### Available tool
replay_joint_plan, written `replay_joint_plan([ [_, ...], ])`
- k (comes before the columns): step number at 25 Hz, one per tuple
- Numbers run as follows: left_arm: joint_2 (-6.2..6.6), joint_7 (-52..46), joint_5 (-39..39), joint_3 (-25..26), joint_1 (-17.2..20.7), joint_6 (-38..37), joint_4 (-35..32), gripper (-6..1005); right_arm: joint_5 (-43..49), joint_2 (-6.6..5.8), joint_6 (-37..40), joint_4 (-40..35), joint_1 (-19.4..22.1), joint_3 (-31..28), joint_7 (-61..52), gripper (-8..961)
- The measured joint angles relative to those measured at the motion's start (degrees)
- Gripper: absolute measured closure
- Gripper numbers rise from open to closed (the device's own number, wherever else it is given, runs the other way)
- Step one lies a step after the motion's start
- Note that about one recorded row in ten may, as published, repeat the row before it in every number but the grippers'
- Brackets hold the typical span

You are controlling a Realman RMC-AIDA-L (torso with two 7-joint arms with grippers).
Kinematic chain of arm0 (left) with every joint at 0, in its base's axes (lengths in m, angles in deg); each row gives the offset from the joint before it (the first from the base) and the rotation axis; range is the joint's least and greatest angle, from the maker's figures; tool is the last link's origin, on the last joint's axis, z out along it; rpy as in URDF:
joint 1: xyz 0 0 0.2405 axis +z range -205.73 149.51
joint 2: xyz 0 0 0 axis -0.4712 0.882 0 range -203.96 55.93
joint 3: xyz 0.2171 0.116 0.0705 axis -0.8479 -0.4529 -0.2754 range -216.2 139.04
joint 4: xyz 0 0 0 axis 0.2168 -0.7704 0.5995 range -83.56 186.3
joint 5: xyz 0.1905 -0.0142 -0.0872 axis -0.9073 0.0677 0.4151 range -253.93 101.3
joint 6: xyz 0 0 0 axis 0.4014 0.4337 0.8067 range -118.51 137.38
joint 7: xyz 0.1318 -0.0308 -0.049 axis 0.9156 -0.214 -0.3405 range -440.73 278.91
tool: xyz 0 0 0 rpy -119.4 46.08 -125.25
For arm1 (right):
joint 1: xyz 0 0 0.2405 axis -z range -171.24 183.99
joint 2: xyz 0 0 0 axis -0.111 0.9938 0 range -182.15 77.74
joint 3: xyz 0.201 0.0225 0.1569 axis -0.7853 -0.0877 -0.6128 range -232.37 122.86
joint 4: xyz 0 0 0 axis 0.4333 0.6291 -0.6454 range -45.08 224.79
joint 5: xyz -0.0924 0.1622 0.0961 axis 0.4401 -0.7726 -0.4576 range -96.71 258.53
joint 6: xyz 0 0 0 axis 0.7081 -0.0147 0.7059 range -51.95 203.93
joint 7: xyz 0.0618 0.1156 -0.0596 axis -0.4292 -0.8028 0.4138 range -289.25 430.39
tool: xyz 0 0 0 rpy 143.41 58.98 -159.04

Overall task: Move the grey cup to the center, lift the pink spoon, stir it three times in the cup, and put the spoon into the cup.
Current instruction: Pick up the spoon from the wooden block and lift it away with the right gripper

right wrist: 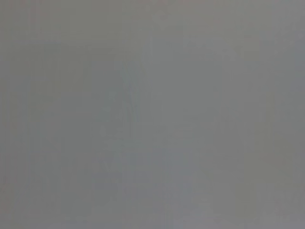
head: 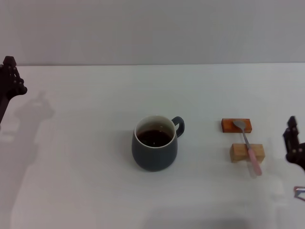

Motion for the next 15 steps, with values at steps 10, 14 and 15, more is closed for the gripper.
replay_joint_plan([
  [10,0.09,0.0,0.1,0.1,-0.2,-0.2,0.4,1001,-2.6,-0.10,-1.3,0.4,0.4,6.0,0.0,420],
  [14,0.15,0.0,0.1,0.2,-0.2,-0.3,0.4,1001,-3.0,-0.09,-1.5,0.2,0.5,6.8,-0.2,421],
  [15,0.17,0.0,0.1,0.3,-0.2,-0.3,0.4,1001,-3.4,-0.09,-1.5,0.1,0.5,7.2,-0.2,421],
])
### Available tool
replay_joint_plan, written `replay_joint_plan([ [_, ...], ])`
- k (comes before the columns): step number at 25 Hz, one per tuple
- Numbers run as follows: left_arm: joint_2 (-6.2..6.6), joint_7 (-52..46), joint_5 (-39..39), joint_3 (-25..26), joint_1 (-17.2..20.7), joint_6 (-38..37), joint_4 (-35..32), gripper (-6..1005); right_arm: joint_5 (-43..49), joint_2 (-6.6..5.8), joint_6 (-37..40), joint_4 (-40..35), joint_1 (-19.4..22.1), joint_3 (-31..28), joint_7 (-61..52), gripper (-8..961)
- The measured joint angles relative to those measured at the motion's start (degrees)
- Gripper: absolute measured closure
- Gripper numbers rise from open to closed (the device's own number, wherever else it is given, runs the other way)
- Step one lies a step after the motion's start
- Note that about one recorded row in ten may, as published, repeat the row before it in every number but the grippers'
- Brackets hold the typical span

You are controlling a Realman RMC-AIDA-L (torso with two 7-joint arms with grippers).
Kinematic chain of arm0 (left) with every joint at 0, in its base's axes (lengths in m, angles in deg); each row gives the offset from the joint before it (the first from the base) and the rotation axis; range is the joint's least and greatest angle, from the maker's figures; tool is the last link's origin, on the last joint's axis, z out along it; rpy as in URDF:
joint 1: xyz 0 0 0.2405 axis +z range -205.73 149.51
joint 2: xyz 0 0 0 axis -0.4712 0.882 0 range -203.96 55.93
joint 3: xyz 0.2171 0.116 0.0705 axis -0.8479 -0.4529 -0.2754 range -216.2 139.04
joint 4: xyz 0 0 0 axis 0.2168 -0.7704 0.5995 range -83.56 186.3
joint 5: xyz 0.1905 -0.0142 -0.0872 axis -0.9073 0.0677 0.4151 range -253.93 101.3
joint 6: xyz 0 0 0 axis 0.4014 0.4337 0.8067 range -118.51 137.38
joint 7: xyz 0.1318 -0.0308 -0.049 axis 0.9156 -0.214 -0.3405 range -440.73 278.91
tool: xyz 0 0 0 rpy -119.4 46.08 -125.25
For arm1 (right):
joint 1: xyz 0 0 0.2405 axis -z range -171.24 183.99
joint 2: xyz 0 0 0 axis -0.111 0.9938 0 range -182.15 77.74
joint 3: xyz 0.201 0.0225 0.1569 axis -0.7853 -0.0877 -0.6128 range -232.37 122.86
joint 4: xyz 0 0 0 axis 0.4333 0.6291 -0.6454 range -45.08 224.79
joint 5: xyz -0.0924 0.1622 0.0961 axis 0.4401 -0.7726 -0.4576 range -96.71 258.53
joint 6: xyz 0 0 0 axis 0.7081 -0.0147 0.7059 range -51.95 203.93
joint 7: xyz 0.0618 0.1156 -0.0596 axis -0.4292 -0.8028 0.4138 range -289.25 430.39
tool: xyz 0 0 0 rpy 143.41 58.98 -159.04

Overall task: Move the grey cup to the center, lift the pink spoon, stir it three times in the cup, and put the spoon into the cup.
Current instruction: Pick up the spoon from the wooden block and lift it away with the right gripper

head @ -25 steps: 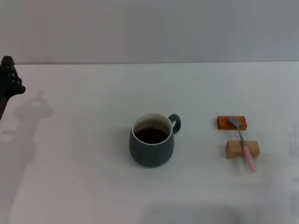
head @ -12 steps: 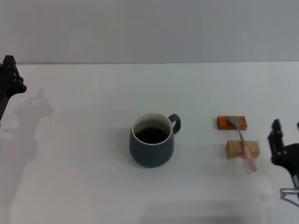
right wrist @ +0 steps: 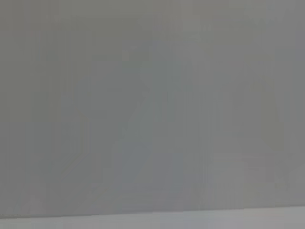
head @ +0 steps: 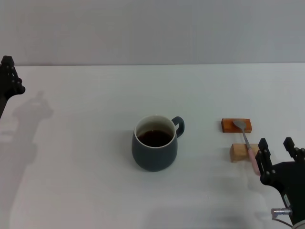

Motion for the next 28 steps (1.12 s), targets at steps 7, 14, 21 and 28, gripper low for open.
replay_joint_plan([
  [7,0.14,0.0,-0.1,0.6,0.0,0.0,-0.1,1001,-1.0,-0.03,-1.1,-0.2,0.1,0.9,-0.1,422],
  [14,0.28,0.0,-0.1,0.7,-0.1,-0.1,-0.3,1001,-2.1,-0.13,-2.5,-0.7,0.0,1.6,-0.1,421],
  [21,0.38,0.1,-0.3,0.7,0.1,-0.1,-0.2,1001,-3.6,-0.12,-4.7,-1.4,-0.8,2.3,-0.1,420],
  [28,0.40,0.1,-0.6,0.7,0.0,-0.1,-0.3,1001,-3.9,-0.11,-6.1,-1.5,-1.2,2.5,-0.8,421],
])
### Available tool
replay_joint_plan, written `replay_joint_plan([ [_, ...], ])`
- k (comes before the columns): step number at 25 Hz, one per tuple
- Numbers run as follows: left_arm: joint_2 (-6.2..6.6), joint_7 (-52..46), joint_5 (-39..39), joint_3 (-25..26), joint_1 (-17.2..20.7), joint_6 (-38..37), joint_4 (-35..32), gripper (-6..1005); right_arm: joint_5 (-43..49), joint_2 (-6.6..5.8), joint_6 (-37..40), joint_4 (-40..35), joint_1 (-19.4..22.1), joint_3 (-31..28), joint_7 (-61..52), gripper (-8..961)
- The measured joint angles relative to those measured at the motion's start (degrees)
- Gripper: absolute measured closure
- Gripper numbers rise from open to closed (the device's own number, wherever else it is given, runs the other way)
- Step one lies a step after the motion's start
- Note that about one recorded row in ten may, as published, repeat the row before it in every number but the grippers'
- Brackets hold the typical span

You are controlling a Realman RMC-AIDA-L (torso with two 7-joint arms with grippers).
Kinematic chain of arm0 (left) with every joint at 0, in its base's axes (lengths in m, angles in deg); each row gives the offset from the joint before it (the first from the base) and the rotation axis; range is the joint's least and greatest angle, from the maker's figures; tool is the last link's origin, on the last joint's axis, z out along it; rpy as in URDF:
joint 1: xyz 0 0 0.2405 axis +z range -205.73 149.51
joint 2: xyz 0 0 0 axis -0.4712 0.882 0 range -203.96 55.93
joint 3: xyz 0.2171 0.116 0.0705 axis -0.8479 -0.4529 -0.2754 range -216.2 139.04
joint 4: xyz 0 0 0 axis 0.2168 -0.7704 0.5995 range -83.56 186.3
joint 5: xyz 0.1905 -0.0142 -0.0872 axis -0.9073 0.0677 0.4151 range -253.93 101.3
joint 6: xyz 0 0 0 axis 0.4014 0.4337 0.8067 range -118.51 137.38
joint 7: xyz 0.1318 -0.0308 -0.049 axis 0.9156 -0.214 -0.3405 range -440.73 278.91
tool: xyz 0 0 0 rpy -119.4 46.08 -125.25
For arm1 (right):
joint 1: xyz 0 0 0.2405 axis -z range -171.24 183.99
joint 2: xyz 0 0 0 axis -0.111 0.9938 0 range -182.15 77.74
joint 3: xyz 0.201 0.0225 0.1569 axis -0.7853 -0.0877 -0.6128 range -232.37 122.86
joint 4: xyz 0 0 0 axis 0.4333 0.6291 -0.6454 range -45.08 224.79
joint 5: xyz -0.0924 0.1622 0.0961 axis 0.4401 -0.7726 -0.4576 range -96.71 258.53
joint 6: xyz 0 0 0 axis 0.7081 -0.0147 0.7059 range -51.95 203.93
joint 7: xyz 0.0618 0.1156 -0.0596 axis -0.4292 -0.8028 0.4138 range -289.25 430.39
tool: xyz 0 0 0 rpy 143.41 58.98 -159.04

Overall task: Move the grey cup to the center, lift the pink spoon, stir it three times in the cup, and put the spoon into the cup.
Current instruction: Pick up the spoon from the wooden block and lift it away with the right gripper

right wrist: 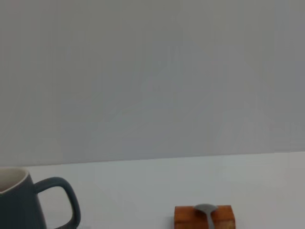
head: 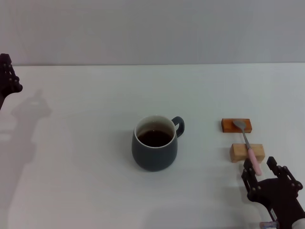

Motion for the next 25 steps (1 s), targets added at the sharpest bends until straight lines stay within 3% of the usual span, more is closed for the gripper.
replay_joint_plan([
  [25,0.14,0.0,-0.2,0.0,-0.5,0.1,0.2,1001,-1.4,0.00,-2.2,-1.2,-2.0,0.0,-1.9,421],
])
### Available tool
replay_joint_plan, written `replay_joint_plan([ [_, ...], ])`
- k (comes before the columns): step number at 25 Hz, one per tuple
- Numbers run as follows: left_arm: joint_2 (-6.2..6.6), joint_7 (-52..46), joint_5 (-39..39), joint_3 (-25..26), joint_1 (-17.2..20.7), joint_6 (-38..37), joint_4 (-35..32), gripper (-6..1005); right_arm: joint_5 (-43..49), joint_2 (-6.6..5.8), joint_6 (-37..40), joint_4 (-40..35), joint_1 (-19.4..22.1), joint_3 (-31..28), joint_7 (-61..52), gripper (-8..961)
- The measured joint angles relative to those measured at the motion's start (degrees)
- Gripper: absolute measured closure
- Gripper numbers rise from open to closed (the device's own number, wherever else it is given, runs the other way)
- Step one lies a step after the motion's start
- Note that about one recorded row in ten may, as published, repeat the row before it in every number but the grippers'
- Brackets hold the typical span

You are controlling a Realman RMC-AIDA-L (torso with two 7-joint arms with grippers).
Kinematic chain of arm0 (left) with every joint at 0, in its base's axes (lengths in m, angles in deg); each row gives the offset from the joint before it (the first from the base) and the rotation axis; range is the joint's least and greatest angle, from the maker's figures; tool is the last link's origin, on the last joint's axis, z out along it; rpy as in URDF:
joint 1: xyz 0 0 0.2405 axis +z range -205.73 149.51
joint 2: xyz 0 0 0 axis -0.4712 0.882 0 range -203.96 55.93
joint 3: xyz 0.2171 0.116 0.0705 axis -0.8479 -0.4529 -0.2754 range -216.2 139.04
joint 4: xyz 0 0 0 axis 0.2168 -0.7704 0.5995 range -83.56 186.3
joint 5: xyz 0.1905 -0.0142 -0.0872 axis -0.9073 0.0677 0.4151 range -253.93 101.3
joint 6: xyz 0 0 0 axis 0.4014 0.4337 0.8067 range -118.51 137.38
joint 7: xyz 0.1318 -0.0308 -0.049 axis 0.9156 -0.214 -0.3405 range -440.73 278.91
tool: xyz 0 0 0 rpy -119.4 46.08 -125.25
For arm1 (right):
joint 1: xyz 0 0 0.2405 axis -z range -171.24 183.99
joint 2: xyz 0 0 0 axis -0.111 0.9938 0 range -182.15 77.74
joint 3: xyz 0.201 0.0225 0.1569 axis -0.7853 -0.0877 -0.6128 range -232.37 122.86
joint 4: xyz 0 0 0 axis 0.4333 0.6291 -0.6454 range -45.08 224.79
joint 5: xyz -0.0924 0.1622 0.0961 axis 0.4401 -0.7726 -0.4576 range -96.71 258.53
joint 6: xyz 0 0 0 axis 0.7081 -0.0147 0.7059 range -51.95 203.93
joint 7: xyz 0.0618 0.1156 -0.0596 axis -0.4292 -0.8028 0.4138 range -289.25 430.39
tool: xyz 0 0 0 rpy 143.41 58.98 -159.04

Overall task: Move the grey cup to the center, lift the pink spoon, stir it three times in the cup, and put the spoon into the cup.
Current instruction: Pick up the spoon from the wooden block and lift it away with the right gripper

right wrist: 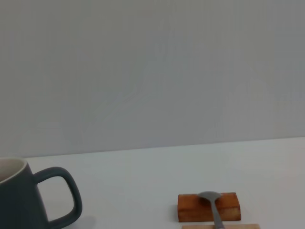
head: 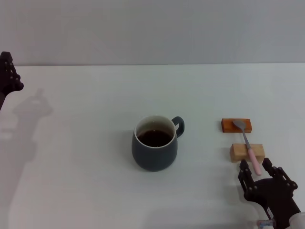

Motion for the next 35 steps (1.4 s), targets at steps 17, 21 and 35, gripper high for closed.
replay_joint_plan([
  [17,0.09,0.0,0.0,0.5,-0.3,0.0,0.0,1001,0.0,0.00,-0.3,-0.1,-0.4,0.0,-0.2,548],
  [21,0.18,0.0,0.0,0.5,-0.3,-0.1,0.0,1001,0.0,0.00,-0.3,-0.1,-0.5,0.0,-0.2,608],
  [35,0.42,0.0,0.0,0.6,-0.4,-0.1,0.0,1001,0.0,0.09,-0.9,-0.1,-0.5,-0.5,-0.2,608],
])
